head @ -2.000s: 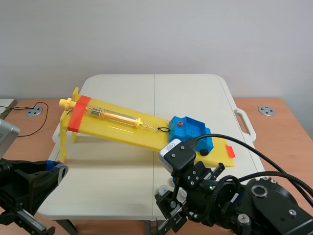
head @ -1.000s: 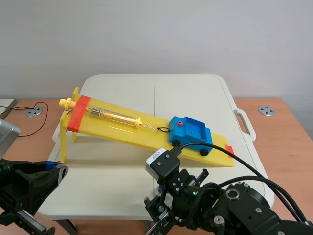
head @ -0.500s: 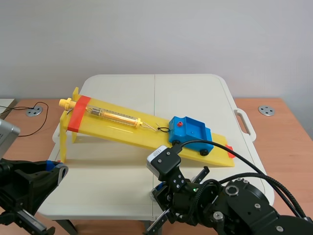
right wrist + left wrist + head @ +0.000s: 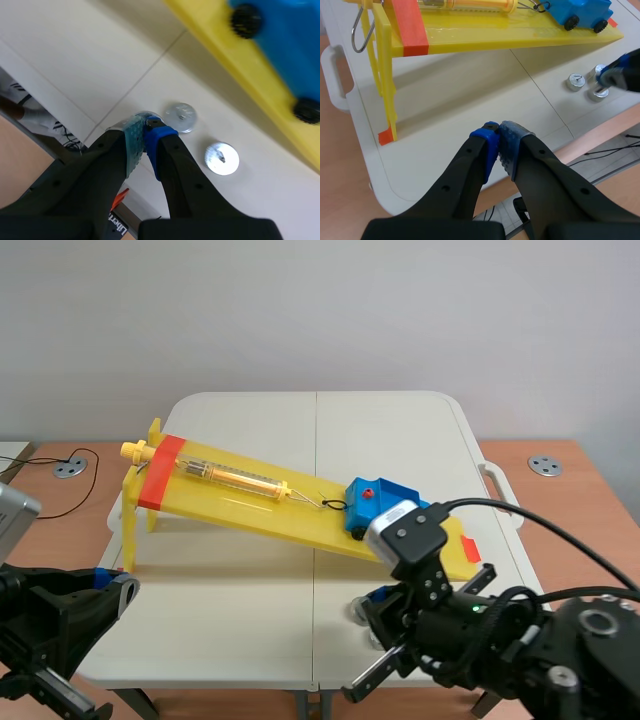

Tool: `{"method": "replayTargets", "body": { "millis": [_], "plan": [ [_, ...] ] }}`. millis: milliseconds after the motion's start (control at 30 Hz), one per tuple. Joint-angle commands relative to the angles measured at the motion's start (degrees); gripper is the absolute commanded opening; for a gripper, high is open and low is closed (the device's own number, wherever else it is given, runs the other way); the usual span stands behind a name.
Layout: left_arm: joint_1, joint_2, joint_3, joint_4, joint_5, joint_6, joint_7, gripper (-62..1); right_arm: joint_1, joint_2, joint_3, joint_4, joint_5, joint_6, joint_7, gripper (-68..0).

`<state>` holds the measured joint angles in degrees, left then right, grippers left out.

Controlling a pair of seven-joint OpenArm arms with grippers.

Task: Place the four metal weights on the blue cart on the ramp.

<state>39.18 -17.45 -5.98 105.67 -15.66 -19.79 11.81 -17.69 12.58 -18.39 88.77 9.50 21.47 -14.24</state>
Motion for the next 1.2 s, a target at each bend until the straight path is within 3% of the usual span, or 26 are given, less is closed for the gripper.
{"method": "replayTargets", "body": {
  "millis": [0, 200, 367, 500, 800, 1167],
  "plan": [
    [-0.3, 0.4, -0.9, 4.0, -2.9, -1.4, -6.2, -57.8, 0.4, 1.6, 4.1, 8.7, 7.5, 1.3, 4.1, -66.9],
    [-0.3, 0.4, -0.9, 4.0, -2.9, -1.4, -6.2, -57.8, -2.5, 1.5, 12.9, 15.8, 17.7, 3.3, 0.7, -66.9],
    [-0.3, 0.4, -0.9, 4.0, -2.9, -1.4, -6.2, -57.8, -1.8, 0.4, 19.5, 17.3, 23.7, 3.8, -0.3, -66.9],
    [-0.3, 0.4, -0.9, 4.0, -2.9, -1.4, -6.2, -57.8, 0.9, -2.6, 22.9, 17.0, 25.1, 3.8, -1.1, -66.9],
    [-0.3, 0.4, -0.9, 4.0, -2.9, -1.4, -6.1, -57.8, 10.7, -9.2, 22.8, 9.4, 25.7, 3.6, -2.5, -66.9],
    [-0.3, 0.4, -0.9, 4.0, -2.9, -1.4, -6.1, -57.8, 20.4, -12.3, 22.8, -3.1, 25.7, 3.7, -2.7, -66.9]
  ]
}}
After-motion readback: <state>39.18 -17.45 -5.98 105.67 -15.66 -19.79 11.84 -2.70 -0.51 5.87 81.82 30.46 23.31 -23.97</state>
